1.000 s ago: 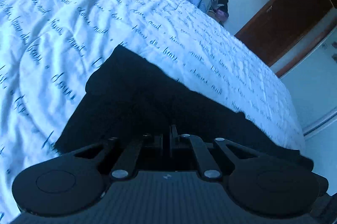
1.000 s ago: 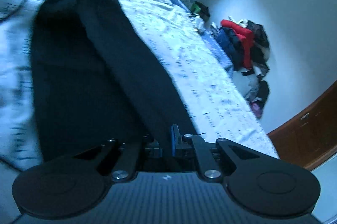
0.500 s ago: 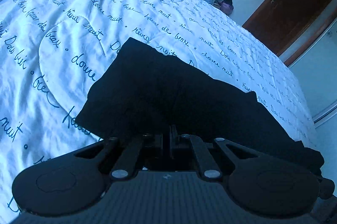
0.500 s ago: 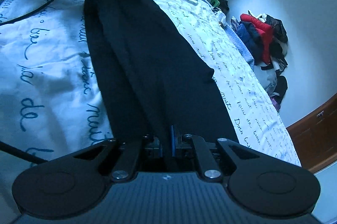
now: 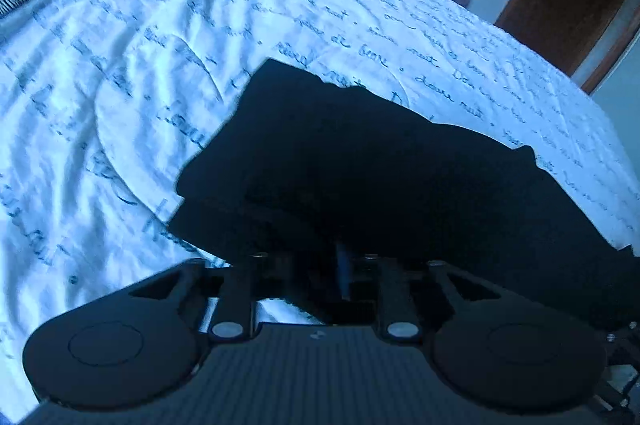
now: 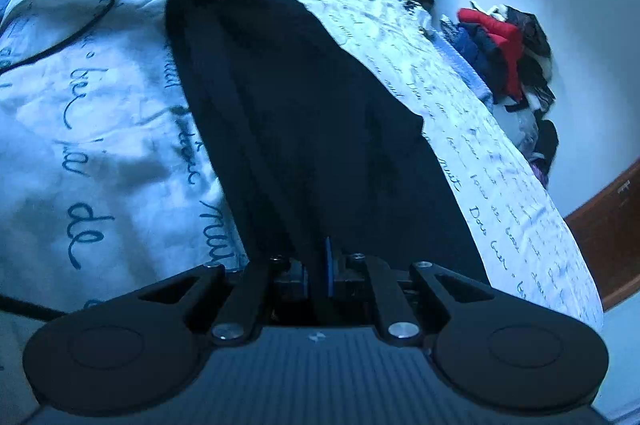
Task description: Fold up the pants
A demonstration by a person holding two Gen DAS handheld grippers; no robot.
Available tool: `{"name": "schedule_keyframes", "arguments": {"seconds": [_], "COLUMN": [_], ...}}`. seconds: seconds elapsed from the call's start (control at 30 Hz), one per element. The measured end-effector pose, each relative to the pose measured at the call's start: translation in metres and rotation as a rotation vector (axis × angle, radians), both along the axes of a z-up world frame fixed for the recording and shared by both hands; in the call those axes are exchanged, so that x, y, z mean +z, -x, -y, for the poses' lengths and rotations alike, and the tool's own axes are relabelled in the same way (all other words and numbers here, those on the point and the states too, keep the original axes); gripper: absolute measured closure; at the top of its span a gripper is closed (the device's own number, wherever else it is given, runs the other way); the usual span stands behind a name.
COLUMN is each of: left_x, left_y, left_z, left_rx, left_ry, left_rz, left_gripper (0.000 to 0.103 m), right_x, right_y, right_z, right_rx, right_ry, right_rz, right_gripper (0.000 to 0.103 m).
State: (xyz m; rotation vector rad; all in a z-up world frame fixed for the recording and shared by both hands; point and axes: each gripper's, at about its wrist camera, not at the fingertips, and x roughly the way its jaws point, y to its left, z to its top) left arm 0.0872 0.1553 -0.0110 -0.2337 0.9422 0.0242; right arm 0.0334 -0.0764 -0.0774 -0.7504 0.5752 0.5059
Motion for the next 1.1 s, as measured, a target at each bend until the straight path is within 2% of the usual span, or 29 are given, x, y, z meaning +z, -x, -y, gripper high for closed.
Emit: {"name": "schedule_keyframes", "arguments": {"seconds": [0.1,0.17,0.27,0.37,0.47,0.6,0.67,0.77,0.8,0.87,1.0,1.1], "left_x": [0.012,0.022,0.043,0.061,0.066,0.051,0.042,0.030,0.027,0.018,-0.002,-0.017], "left_y": [0.007,0.013,0.019,0.021,0.020,0.024,0.031,0.047,0.051,0.059,0.064,0.065], "left_z": [0.008,0.016,0.030,0.053,0.092,0.169,0.207,0.264,0.279,0.308,0.348,0.363], "left_rx": [0.018,0.021,-0.010,-0.075,-0.232,-0.522,-0.680,-0.908,-0.967,-1.095,-1.217,-1.205], "left_ry": [-0.105,-0.169,-0.197,-0.188,-0.142,-0.090,-0.076,-0.103,-0.109,-0.091,-0.084,-0.133], "left_rz": [0.029,0.058,0.115,0.178,0.205,0.199,0.202,0.254,0.263,0.261,0.242,0.237], "left_gripper": [0.062,0.060,0.057,0.049,0.045,0.045,0.045,0.045,0.045,0.045,0.045,0.048], "right_x": [0.002,0.006,0.014,0.024,0.039,0.049,0.044,0.026,0.019,0.013,0.011,0.014], "right_y": [0.008,0.013,0.020,0.031,0.041,0.043,0.043,0.046,0.047,0.047,0.035,0.015], "right_z": [0.004,0.012,0.032,0.061,0.099,0.175,0.220,0.284,0.304,0.328,0.356,0.367], "right_rx": [-0.029,-0.059,-0.097,-0.123,-0.175,-0.444,-0.611,-0.810,-0.878,-0.949,-0.976,-0.969], "right_ry": [-0.023,-0.075,-0.178,-0.286,-0.422,-0.640,-0.783,-1.044,-1.122,-1.196,-1.273,-1.284], "right_rz": [0.007,-0.015,-0.080,-0.178,-0.216,-0.160,-0.147,-0.161,-0.170,-0.180,-0.224,-0.280], "right_gripper": [0.092,0.088,0.086,0.081,0.079,0.075,0.065,0.050,0.050,0.050,0.048,0.044]}}
